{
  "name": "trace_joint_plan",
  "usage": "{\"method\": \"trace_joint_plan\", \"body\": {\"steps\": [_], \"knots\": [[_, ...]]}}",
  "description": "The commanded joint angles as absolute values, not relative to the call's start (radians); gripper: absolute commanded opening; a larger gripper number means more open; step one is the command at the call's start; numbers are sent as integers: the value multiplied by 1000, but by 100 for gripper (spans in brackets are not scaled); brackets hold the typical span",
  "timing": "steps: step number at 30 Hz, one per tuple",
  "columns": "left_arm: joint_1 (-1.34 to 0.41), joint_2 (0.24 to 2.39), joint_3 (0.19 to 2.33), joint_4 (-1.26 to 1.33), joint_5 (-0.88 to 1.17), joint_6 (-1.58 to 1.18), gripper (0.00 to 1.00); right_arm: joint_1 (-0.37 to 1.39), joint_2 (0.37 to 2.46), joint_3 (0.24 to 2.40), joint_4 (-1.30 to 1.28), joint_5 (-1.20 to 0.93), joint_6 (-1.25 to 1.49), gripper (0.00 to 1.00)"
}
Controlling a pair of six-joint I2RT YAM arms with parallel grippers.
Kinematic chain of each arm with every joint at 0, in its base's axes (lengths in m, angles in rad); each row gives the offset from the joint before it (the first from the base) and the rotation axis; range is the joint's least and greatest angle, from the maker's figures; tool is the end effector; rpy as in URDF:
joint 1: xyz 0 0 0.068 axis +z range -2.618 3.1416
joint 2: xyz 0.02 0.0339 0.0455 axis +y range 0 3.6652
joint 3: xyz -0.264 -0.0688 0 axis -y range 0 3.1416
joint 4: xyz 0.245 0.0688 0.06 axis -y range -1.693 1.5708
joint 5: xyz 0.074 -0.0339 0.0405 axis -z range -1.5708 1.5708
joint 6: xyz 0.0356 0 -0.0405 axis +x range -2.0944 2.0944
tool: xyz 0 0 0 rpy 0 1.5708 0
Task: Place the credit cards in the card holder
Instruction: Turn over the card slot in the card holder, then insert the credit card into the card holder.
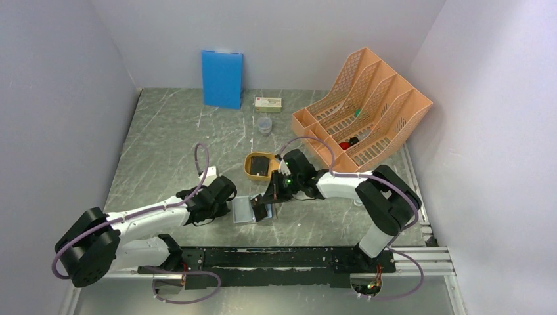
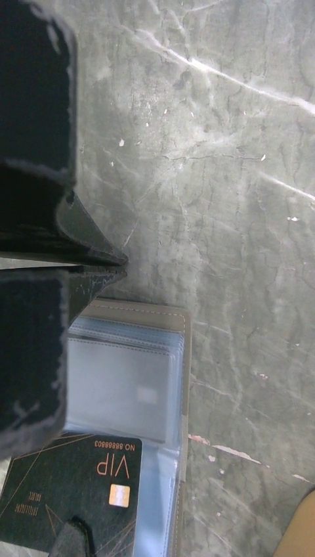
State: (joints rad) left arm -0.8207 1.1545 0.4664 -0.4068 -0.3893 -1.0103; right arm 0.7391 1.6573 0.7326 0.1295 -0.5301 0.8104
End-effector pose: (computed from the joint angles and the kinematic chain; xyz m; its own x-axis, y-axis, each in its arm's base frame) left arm 0.1391 -0.1295 0.1507 -0.7950 -0.2962 -0.5293 -0.2164 0.9537 -0.2087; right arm 0.2181 0.2232 0.1423 -0.9744 -0.0423 -0.2210 -0.1985 0.6236 0.7561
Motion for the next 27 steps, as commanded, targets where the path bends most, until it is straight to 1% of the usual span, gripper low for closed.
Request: {"method": "trace_joint_plan", "body": {"steps": [1,20,27], "knots": [[-814,1172,441,-384,-348,-1011,9,740,1678,739,160,-555,821,0],[-813,1189,431,-358,-319,-997,6,752,1707,742,217,-569,849,0],[-813,1196,427,-353,-313,-996,5,754,1710,723,259,-539,880,0]]}}
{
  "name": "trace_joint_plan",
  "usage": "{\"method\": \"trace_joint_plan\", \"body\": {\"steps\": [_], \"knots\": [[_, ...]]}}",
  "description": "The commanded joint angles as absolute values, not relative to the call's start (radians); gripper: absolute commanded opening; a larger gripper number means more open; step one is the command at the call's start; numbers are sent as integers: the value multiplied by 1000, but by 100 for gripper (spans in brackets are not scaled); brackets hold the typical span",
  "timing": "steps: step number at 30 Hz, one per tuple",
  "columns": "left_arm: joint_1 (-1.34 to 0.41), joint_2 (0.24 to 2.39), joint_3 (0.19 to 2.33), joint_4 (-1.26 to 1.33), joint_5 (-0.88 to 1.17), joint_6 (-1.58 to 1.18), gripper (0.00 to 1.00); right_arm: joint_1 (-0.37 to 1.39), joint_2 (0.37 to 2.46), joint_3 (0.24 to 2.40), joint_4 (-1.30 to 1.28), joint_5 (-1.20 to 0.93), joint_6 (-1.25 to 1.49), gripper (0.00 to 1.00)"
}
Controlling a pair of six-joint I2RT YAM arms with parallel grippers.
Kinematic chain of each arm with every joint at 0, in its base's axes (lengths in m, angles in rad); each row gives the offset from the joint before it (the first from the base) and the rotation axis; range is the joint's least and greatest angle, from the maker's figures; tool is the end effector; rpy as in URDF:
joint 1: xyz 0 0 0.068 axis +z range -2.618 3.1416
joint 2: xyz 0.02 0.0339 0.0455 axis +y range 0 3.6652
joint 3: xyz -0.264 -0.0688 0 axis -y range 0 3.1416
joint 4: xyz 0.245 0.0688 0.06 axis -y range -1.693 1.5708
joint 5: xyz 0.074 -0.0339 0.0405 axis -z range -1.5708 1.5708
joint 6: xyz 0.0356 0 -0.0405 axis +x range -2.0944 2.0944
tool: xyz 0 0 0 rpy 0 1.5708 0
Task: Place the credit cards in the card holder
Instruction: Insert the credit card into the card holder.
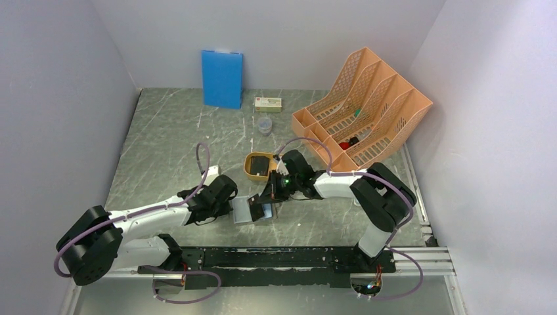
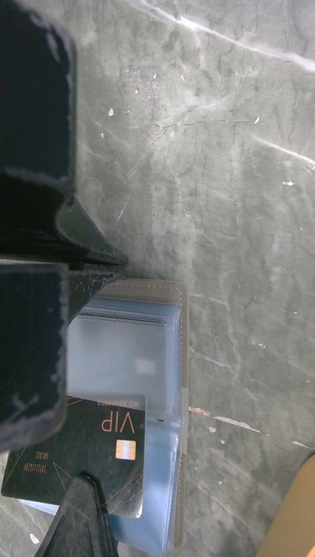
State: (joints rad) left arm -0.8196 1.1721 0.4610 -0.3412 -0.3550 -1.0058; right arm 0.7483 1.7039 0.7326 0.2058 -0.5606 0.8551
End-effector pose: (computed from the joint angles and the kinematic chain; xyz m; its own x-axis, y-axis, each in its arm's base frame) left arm 0.1425 -0.1344 0.1491 -0.7969 -0.3069 -0.5203 -0.1967 0.9462 -0.2569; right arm 0.2201 0.2302 0.1346 -0.9801 -0.0378 -0.1951 -0.1793 0.5919 0.7858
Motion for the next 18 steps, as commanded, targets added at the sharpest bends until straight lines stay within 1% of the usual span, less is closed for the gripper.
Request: {"method": "trace_joint_plan", "body": {"steps": [1,18], "knots": [[-814,1196,425,-352,-312,-996,5,754,1710,721,268,-532,885,0],[-813,1159,391,-340,-283,-1009,5,796,1750,692,330,-416,959,0]]}}
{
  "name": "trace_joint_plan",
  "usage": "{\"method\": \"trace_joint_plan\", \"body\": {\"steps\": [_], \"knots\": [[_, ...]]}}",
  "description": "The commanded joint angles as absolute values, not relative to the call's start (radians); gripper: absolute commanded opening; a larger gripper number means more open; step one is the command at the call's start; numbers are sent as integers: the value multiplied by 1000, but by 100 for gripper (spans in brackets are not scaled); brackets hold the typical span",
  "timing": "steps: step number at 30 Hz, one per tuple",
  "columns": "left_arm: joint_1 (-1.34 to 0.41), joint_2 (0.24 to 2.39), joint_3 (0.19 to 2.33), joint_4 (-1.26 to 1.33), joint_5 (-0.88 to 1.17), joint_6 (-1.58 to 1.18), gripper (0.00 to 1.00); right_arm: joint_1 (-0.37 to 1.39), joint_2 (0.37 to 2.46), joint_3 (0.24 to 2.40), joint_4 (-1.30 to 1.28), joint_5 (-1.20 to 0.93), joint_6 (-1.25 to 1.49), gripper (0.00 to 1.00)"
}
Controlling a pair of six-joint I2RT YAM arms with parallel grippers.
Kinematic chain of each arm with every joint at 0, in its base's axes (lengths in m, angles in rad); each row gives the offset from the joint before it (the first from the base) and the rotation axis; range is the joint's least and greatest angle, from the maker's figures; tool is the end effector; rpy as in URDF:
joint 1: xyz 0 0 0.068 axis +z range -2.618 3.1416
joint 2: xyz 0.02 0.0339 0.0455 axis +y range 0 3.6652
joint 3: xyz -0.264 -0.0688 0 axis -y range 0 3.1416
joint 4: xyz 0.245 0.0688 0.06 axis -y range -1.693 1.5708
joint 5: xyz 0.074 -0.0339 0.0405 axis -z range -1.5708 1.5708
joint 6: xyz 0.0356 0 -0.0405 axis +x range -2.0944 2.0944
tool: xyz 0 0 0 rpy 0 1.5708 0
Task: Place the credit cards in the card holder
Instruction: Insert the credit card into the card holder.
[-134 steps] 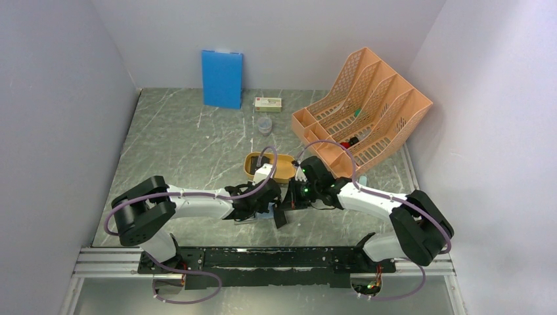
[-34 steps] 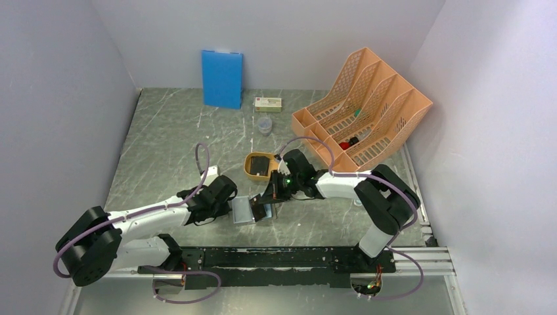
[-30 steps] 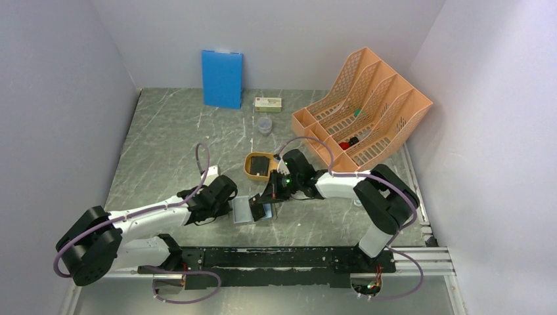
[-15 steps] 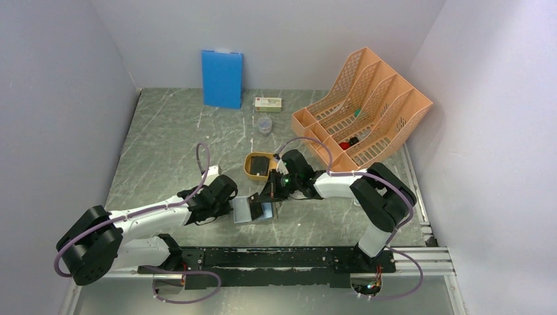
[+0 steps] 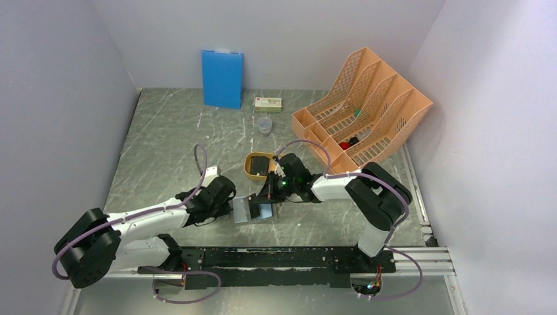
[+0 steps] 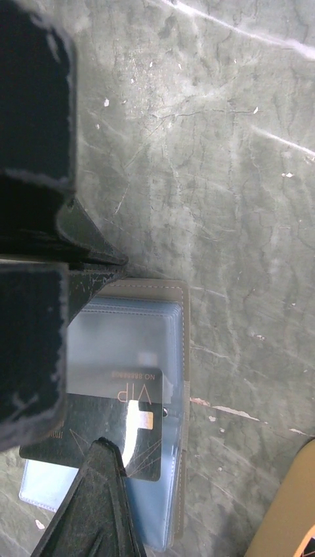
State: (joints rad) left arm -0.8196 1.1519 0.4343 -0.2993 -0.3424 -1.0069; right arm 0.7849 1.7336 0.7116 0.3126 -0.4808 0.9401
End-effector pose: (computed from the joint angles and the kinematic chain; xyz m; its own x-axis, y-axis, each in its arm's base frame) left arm 0.1406 -0.1331 0.1473 -0.7902 -0.3202 -0.5225 -0.1871 0.9380 -0.2919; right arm 0.2161 0.2391 0.1275 -0.9783 0.0348 -0.2041 -0.1438 0.5954 0.7904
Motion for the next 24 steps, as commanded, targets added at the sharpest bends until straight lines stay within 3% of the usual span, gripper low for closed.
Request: {"method": "trace_joint_plan", "body": {"steps": [1,24], "knots": [[-814,1159,387,-336,-279,-1009,5,797,1749,689,334,-407,964,0],[-813,1138,345,-296,-250,-1000,5,871,1751,692,335,-306,1022,0]]}}
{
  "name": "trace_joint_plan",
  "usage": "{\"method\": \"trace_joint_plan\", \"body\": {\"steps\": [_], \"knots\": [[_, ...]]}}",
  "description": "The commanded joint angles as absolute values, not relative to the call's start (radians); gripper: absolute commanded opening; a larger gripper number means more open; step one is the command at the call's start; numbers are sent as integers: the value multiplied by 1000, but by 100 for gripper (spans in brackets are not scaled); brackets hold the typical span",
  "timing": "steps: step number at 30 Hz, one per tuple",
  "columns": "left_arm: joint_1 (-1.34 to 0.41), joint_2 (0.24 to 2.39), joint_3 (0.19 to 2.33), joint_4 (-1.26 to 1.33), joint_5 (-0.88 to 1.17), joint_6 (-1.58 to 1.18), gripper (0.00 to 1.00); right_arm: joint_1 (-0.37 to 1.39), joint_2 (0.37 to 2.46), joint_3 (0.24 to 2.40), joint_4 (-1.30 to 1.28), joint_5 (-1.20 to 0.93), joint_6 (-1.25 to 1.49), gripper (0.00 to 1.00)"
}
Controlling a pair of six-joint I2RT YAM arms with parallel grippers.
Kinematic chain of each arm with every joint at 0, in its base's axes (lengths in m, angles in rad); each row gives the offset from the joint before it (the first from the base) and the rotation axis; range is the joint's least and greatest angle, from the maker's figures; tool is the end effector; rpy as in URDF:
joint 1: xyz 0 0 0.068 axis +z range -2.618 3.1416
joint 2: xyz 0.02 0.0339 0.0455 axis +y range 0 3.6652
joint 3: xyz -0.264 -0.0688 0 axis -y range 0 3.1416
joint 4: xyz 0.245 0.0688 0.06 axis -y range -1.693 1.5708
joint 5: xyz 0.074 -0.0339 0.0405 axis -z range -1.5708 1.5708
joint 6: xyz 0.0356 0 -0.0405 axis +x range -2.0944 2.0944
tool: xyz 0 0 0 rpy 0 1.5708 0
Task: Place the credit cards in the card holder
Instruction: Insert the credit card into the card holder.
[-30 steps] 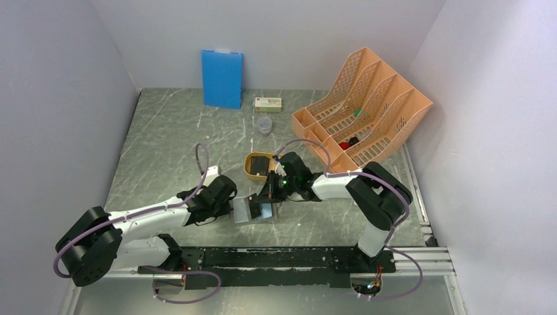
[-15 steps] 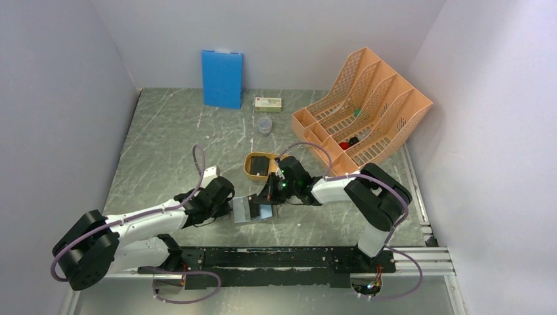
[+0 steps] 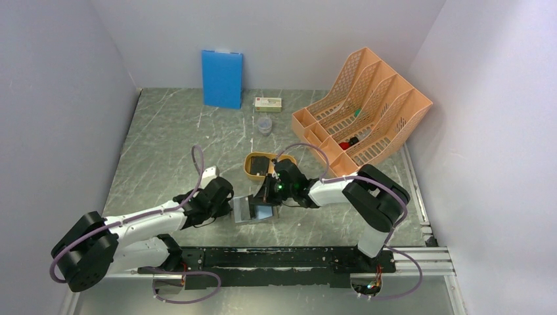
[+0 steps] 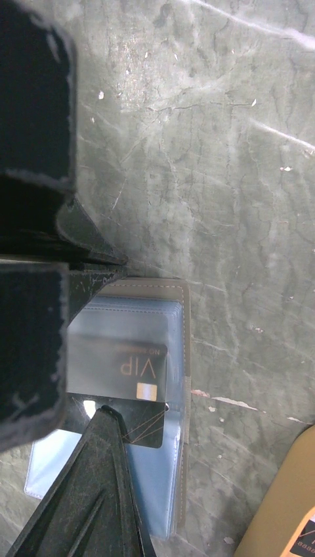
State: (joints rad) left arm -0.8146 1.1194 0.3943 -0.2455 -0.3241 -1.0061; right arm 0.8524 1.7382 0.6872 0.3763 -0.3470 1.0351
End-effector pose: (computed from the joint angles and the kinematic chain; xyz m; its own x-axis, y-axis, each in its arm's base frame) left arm 0.1378 -0.1296 0.1446 -0.7813 -0.3387 -0.5243 -0.1753 0.9252 -0.3365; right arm 0.2026 0.2502 0.1238 -0.9690 0.1203 -0.2159 -0.0971 0.6183 0.7799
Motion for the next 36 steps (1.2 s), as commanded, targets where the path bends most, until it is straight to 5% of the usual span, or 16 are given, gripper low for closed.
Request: {"method": "trace_joint_plan", "body": {"steps": [1,3,9,14,36], "knots": [[-814,1137,344,-296,-250,-1000,5,870,1744,689,337,-303,1022,0],[-814,1134,343,-298,-253,-1000,5,871,1733,682,339,-299,1022,2],[-814,1122,338,-301,-255,-1002,5,876,1720,683,333,-289,1019,31],[-813,1121,337,-299,-250,-1003,5,882,1717,692,317,-284,1014,41],[-813,1124,328,-259,-224,-1005,5,939,1765,790,259,-295,964,42]]}}
